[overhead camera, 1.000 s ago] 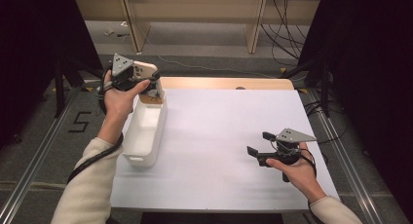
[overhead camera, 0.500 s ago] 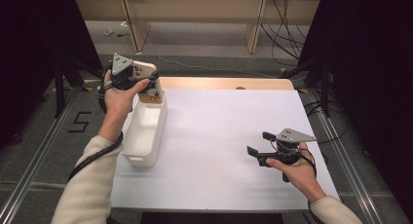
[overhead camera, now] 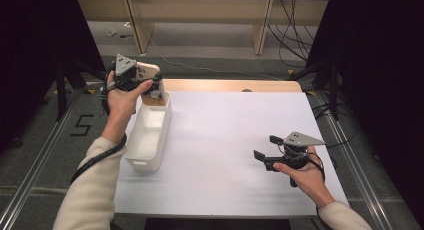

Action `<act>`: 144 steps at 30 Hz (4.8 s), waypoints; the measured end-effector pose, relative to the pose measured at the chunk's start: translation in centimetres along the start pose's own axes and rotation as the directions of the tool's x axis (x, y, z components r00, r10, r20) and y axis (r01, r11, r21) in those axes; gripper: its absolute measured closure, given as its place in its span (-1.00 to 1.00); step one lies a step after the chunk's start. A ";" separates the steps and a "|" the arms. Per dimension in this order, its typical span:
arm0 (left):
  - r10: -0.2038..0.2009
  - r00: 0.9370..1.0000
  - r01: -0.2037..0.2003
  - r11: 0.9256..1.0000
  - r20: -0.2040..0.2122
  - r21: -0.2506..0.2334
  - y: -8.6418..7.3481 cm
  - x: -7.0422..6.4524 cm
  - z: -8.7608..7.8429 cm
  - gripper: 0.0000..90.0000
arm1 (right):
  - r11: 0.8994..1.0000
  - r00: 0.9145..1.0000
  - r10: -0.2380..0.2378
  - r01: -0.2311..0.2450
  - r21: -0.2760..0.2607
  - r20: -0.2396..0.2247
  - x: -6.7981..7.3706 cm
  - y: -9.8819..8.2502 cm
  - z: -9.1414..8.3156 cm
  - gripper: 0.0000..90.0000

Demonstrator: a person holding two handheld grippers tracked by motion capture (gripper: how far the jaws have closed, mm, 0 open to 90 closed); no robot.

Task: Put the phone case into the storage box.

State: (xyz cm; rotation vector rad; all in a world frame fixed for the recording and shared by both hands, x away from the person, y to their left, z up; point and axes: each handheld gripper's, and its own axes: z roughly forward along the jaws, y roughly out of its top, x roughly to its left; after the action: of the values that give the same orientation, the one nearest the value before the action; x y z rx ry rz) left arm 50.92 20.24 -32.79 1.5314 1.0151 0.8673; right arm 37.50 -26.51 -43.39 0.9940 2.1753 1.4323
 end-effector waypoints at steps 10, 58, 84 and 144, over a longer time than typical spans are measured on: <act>-0.005 1.000 0.005 1.000 -0.003 0.004 -0.2 0.3 0.3 -0.74 | 1.000 1.000 0.000 0.000 -0.001 -0.001 0.0 0.0 0.0 -0.66; 0.000 1.000 0.001 0.999 -0.022 0.032 -0.9 1.0 2.3 -0.74 | 1.000 1.000 0.001 -0.001 -0.003 -0.001 0.0 0.0 0.0 -0.66; -0.002 1.000 0.003 0.999 -0.027 0.040 -1.2 1.6 3.0 -0.75 | 1.000 1.000 0.002 -0.002 -0.004 -0.002 0.0 0.0 0.0 -0.66; -0.017 0.999 0.019 0.997 -0.033 0.073 -2.4 2.3 5.0 -0.75 | 1.000 1.000 0.000 0.000 -0.002 -0.004 -0.1 0.0 0.0 -0.66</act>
State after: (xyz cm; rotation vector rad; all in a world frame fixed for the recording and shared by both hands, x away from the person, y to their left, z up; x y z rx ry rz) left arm 55.95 20.75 -36.02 1.5717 1.0931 0.8528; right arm 37.56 -26.54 -43.41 0.9920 2.1763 1.4369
